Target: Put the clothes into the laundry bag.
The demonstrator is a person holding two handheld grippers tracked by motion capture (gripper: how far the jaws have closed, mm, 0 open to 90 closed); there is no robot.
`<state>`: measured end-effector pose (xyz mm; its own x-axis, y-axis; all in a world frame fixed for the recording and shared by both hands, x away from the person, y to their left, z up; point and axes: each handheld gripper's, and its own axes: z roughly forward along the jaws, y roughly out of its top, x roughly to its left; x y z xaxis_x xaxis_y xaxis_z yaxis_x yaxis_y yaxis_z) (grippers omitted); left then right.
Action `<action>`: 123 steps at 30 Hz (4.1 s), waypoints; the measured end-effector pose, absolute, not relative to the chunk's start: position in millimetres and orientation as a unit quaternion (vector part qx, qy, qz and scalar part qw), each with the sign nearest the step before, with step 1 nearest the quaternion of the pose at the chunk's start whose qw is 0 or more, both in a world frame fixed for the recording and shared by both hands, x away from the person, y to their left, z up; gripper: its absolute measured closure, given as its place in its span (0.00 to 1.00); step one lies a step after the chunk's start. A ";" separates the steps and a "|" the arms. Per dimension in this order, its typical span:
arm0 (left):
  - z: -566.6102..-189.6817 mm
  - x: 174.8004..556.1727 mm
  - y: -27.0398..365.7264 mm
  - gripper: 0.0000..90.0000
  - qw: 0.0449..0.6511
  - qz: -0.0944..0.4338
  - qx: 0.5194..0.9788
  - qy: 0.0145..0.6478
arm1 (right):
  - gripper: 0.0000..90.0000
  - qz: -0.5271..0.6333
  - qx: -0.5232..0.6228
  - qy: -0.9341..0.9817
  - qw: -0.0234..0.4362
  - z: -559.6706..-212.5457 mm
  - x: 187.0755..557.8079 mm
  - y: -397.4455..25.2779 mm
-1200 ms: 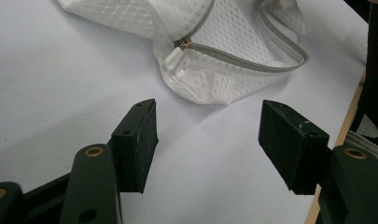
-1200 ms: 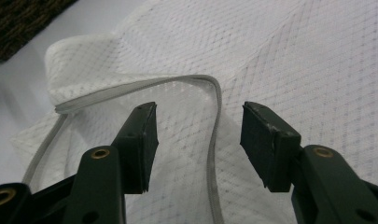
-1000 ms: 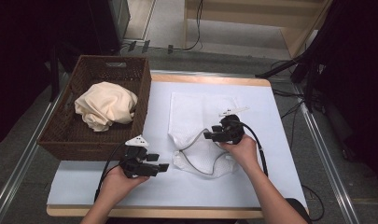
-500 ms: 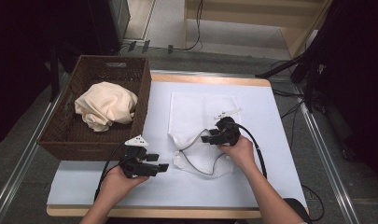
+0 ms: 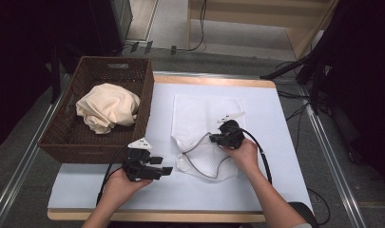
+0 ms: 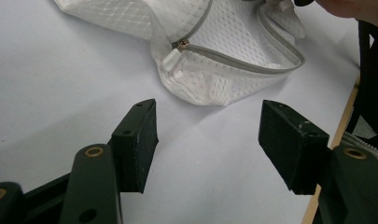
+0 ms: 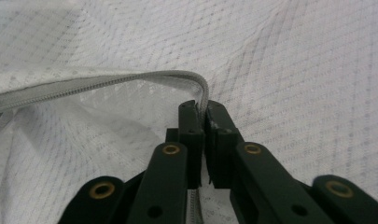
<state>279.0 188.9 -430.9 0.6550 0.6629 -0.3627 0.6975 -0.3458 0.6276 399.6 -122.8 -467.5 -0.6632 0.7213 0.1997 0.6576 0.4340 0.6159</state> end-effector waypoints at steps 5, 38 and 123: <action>-430.6 279.0 188.5 0.43 0.395 -0.023 0.820 0.414 | 0.99 0.347 0.417 0.839 0.039 -462.4 401.1 -126.5; -415.0 281.1 182.7 0.39 0.411 -0.037 0.821 0.394 | 0.99 0.427 0.387 0.814 0.075 -398.9 366.5 -141.6; -346.5 430.7 343.4 0.03 0.329 0.091 0.808 0.480 | 0.99 0.415 0.395 0.818 0.054 -411.7 359.7 -143.9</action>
<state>430.7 343.4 -346.5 0.5222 0.8360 -0.1685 0.7161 -0.3226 0.6190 359.7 -143.9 -411.7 -0.6824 0.6906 0.2397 0.6016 0.3443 0.7208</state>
